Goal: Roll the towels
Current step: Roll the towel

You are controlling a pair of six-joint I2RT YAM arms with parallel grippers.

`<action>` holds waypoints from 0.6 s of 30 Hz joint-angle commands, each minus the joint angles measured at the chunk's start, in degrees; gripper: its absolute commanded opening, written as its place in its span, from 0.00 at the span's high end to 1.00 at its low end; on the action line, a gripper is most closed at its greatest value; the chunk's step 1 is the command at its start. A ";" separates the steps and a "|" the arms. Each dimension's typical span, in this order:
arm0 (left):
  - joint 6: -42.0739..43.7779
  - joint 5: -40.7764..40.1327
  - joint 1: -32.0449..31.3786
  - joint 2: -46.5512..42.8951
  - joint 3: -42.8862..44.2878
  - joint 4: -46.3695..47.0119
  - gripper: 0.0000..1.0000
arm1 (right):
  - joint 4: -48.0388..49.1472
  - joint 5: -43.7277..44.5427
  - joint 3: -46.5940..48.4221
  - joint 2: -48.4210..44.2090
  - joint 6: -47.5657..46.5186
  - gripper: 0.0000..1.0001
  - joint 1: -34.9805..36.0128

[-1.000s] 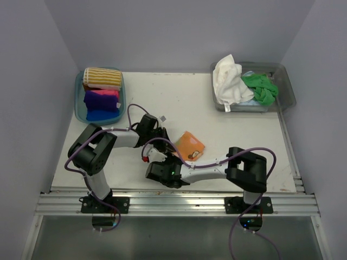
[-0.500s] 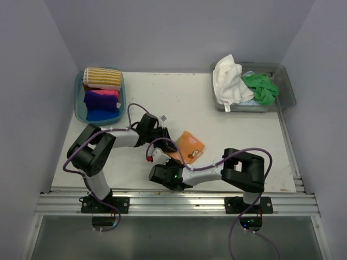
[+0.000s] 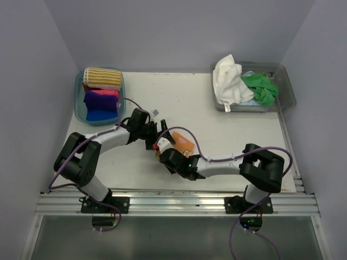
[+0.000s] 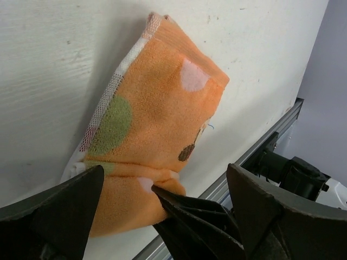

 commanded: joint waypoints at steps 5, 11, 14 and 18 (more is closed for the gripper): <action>3.40 -0.21 4.57 -5.38 1.21 -6.46 0.00 | -0.82 -18.55 -2.35 -0.49 3.72 0.96 -3.31; 3.58 -2.15 6.95 -11.80 0.42 -7.52 0.03 | 1.20 -23.21 -2.79 -0.22 4.34 0.96 -4.89; 3.58 -1.45 6.95 -11.72 0.07 -7.17 0.03 | 1.03 -23.56 -2.44 0.48 3.99 0.97 -4.90; 2.70 -2.58 7.12 -11.27 -0.98 -7.61 0.04 | 1.38 -24.26 -2.44 0.04 4.51 0.97 -4.89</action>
